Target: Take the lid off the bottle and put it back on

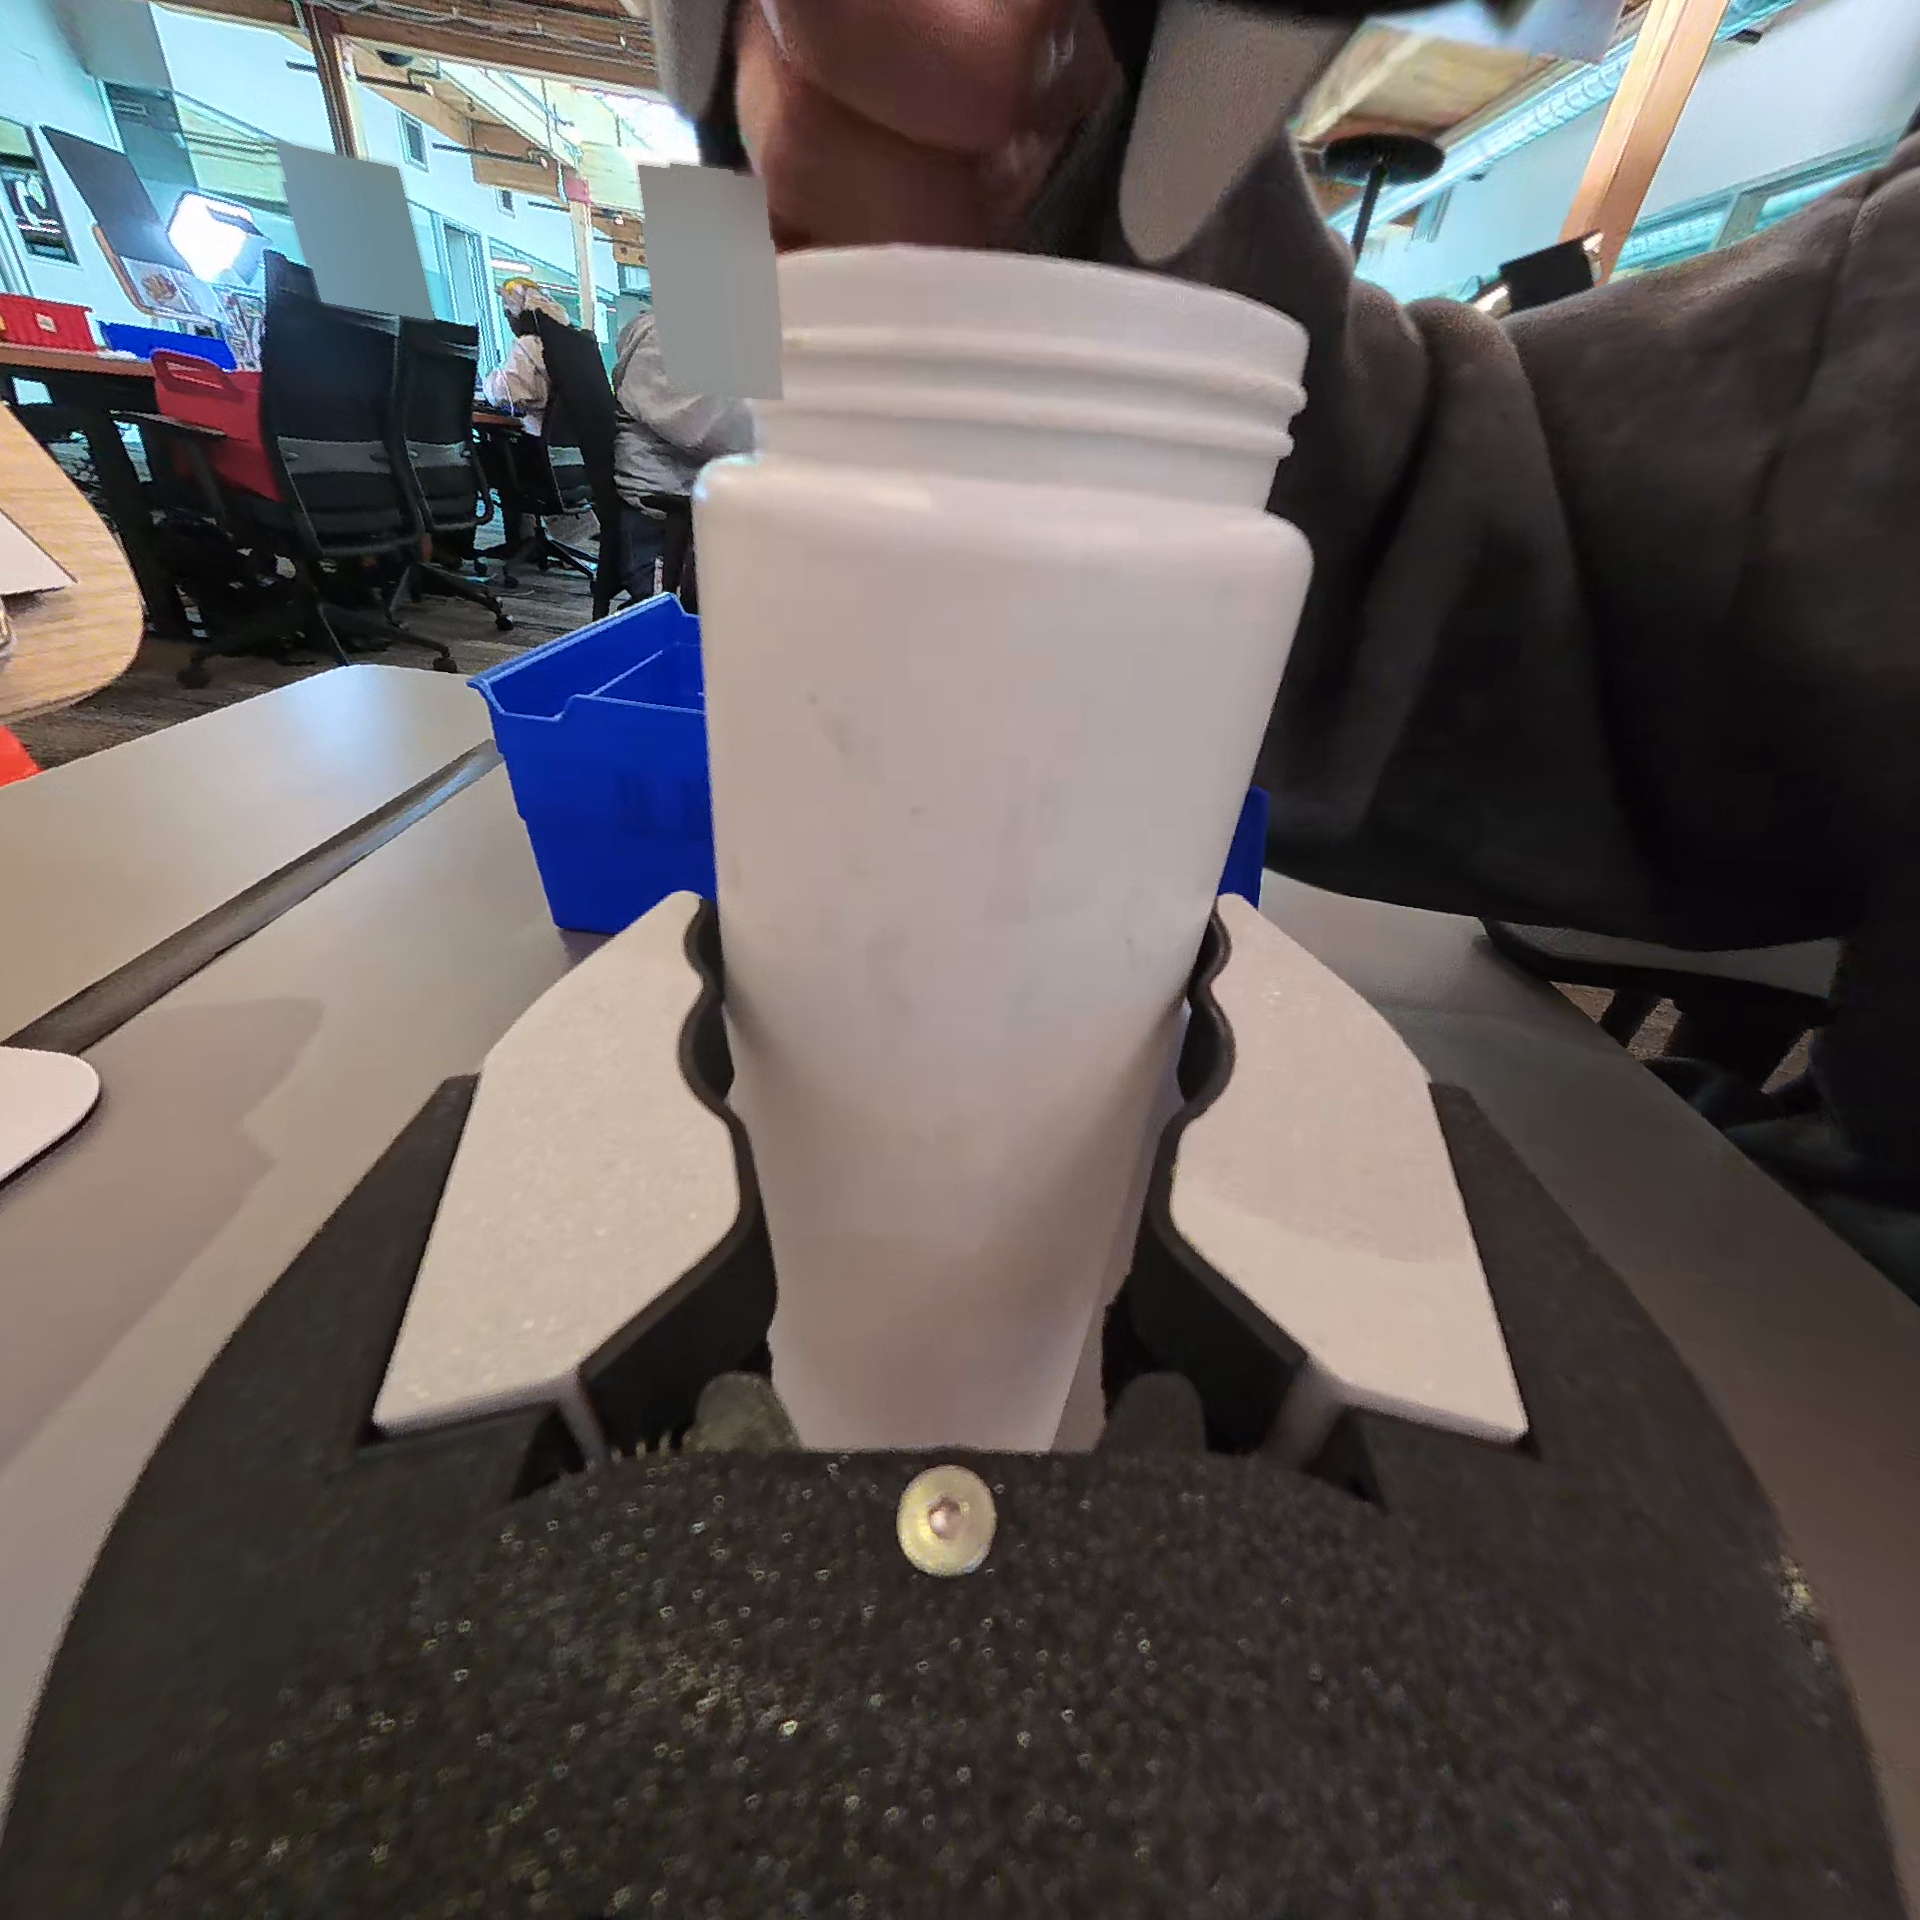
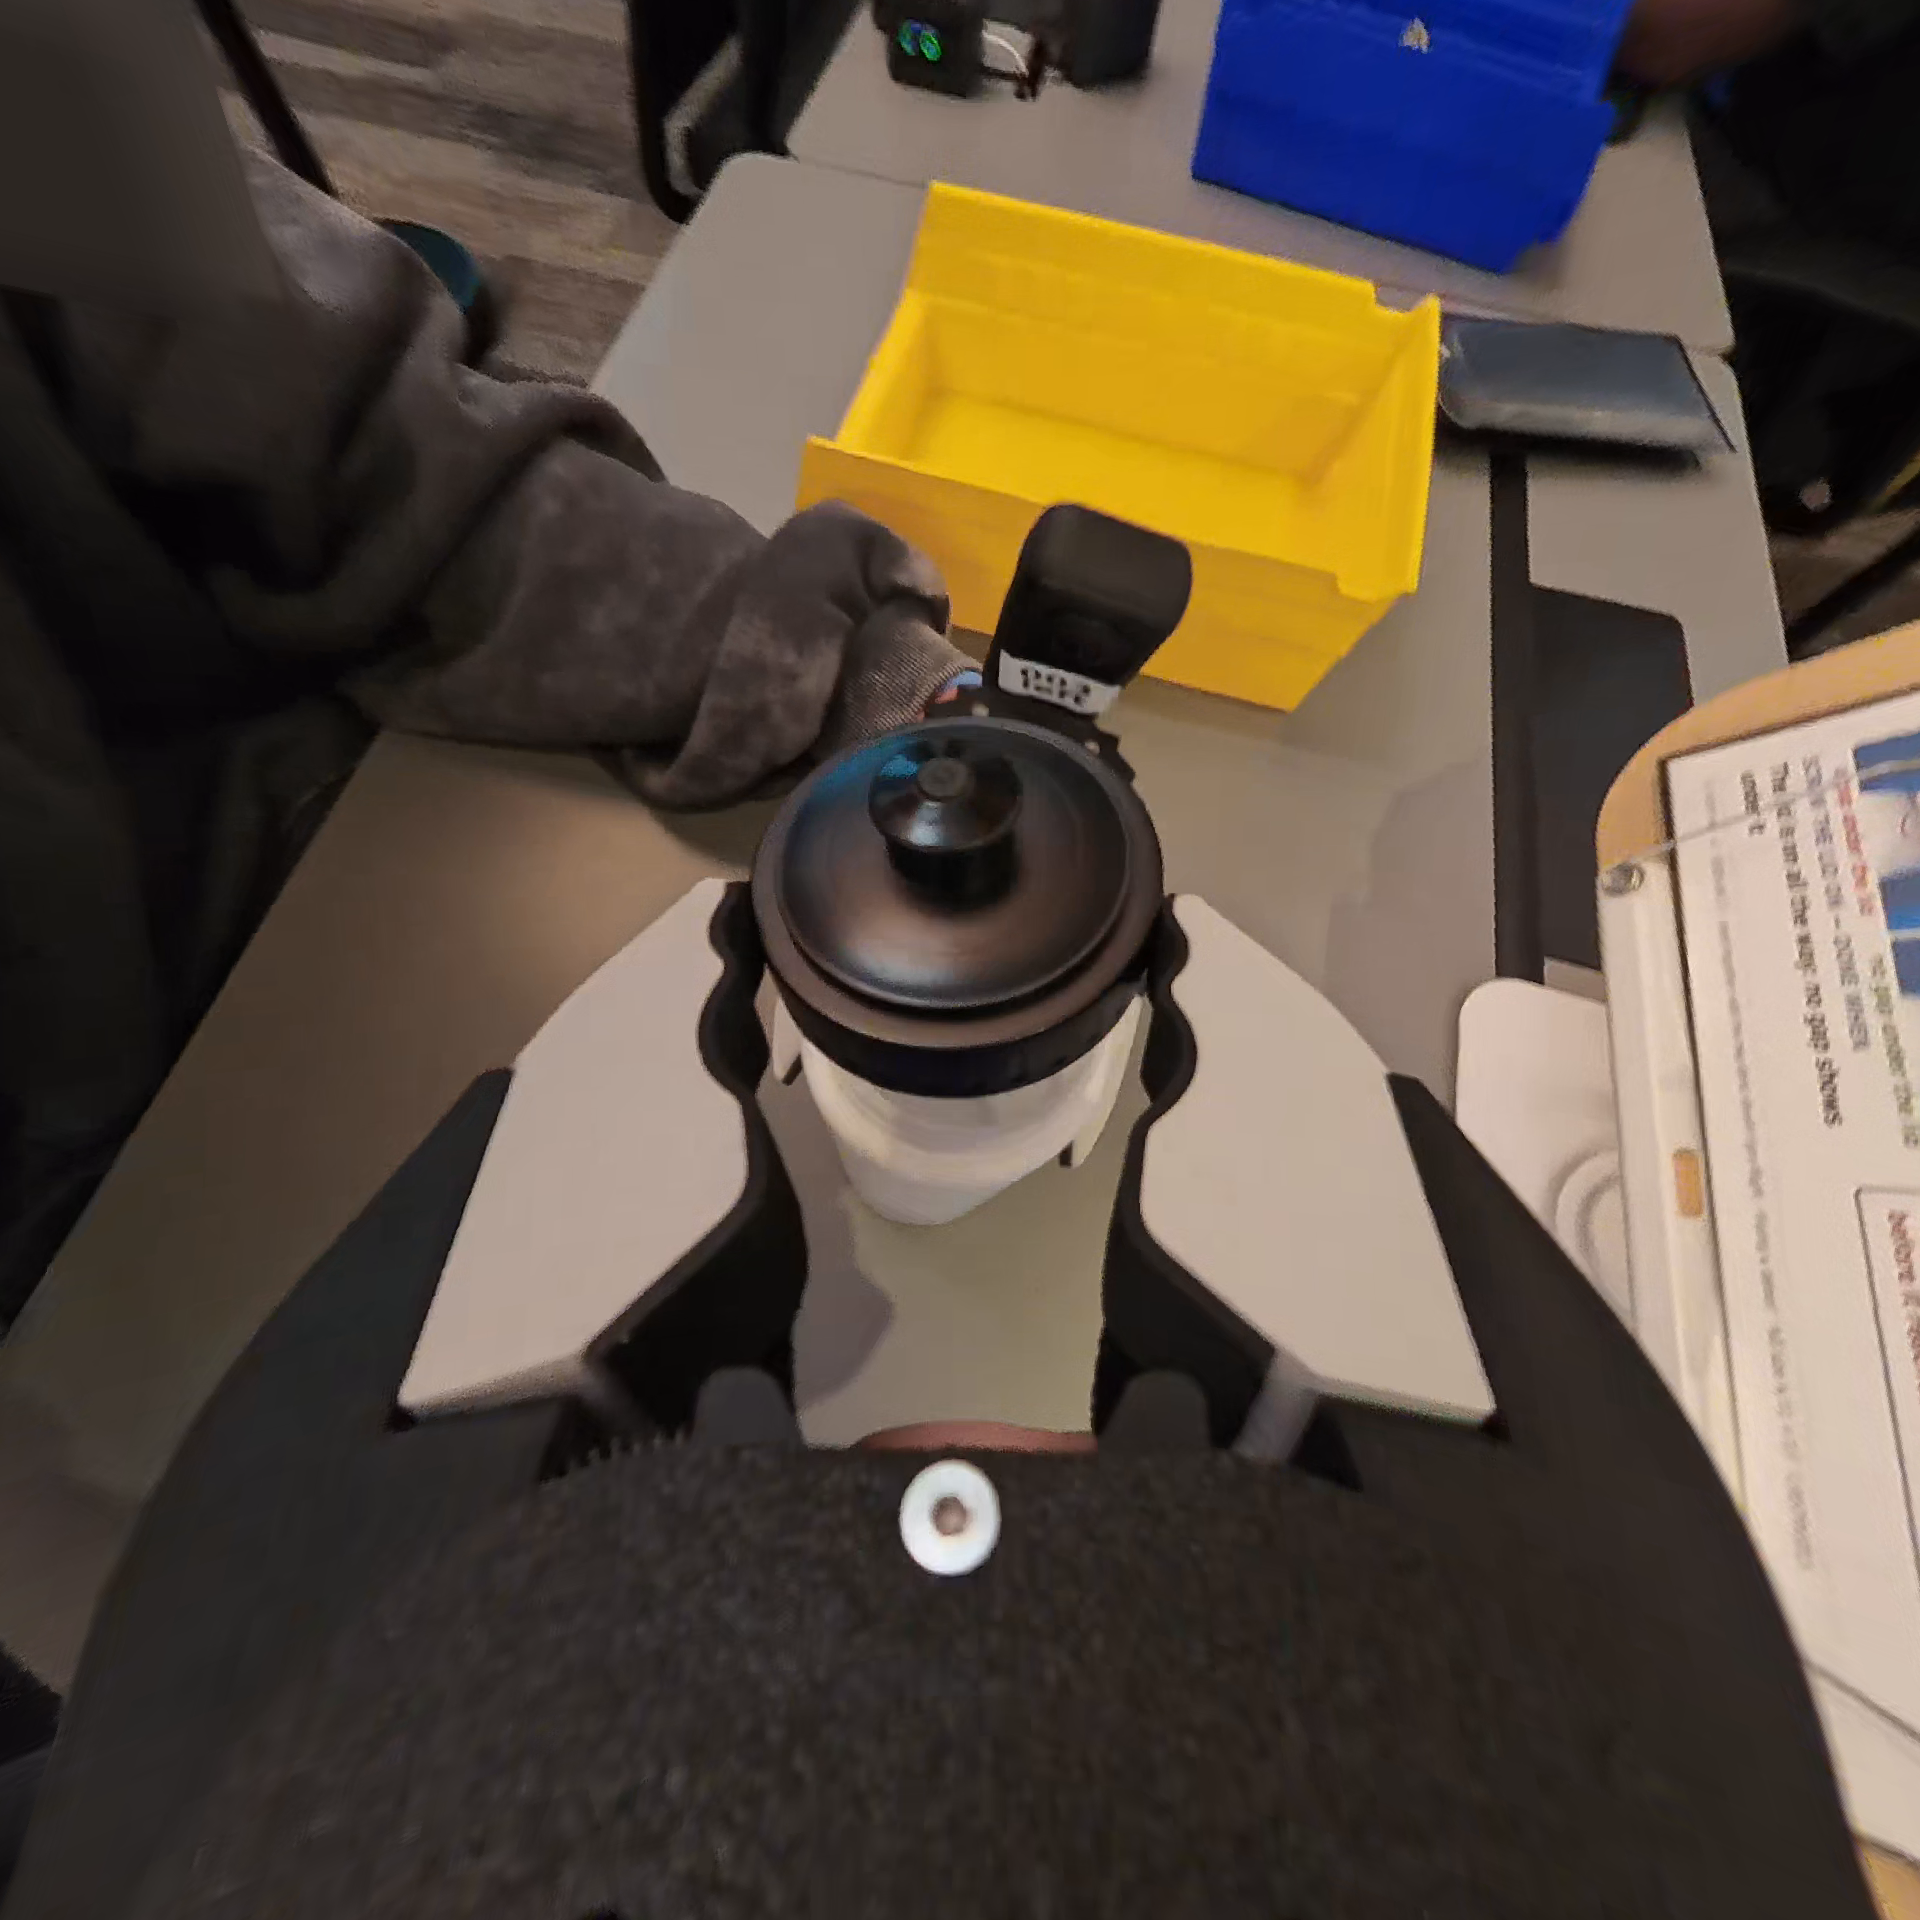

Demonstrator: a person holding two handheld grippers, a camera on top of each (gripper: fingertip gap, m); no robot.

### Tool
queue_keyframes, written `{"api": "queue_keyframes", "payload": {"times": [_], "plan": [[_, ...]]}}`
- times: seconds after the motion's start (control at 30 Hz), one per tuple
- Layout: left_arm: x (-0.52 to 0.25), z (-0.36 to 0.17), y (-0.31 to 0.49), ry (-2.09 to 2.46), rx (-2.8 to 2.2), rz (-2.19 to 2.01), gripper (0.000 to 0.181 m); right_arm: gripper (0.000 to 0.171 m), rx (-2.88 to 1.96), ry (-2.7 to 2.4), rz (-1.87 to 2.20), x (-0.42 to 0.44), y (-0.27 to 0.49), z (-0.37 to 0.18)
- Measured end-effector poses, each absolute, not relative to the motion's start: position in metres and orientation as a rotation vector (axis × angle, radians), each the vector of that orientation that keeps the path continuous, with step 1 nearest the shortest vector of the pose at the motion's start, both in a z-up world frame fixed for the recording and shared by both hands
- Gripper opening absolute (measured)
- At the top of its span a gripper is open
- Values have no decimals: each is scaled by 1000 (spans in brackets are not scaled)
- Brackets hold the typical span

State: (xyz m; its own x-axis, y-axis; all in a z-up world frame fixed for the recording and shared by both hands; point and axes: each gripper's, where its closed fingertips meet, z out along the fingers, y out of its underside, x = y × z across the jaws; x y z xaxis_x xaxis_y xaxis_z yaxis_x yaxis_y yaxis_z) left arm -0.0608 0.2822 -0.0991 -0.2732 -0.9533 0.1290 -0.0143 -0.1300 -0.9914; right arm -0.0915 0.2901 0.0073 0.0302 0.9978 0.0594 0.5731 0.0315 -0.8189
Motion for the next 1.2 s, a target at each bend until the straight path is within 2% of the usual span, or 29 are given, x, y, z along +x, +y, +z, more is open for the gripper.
{"api": "queue_keyframes", "payload": {"times": [0.2,0.33,0.57,0.7,0.9,1.07,1.2], "plan": [[-61,-99,282,1344,-1162,-1515,85,71,-1475,-1547,720,-94,282,45],[-61,-99,282,1341,-1162,-1519,86,71,-1428,-1317,456,-83,276,74],[-61,-99,282,1337,-1163,-1524,86,72,-1421,-867,57,-9,237,98],[-61,-99,282,1335,-1166,-1523,86,72,-1570,-787,13,31,215,70],[-61,-99,282,1326,-1167,-1536,86,71,-1853,-535,-185,136,211,14],[-61,-100,281,1325,-1171,-1531,86,71,-1995,-197,6,175,247,-50],[-61,-100,280,1326,-1175,-1528,86,72,-2132,-22,134,175,284,-123]]}}
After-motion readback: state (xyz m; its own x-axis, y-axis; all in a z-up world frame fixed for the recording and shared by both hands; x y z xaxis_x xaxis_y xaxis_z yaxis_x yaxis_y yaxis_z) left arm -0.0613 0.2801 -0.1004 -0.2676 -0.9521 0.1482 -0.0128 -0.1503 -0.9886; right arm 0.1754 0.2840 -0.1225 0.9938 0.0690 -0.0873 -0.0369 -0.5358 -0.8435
